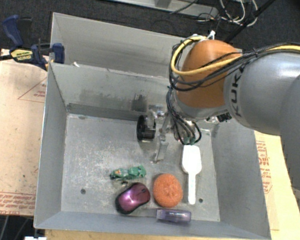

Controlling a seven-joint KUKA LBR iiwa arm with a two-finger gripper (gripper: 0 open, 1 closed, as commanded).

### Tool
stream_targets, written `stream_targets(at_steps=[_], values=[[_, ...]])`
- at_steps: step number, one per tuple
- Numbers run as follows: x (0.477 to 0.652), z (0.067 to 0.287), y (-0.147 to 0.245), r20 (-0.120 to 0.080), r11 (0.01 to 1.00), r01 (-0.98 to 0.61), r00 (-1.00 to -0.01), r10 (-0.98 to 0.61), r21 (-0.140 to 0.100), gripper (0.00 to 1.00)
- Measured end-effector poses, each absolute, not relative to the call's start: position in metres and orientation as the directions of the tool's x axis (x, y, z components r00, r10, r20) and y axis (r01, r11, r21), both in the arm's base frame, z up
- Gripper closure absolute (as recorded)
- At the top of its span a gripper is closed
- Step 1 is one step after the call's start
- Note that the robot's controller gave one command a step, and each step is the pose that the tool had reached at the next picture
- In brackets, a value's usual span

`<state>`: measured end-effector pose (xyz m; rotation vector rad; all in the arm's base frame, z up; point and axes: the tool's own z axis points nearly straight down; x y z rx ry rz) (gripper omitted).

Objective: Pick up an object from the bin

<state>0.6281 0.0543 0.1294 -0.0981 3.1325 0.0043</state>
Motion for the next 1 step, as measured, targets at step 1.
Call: stream_targets(at_steps=[1], values=[[0.6120, 0.1039, 0.0749, -0.028, 0.984, -0.180, -0.983, -0.180, -0.004, 0.00]])
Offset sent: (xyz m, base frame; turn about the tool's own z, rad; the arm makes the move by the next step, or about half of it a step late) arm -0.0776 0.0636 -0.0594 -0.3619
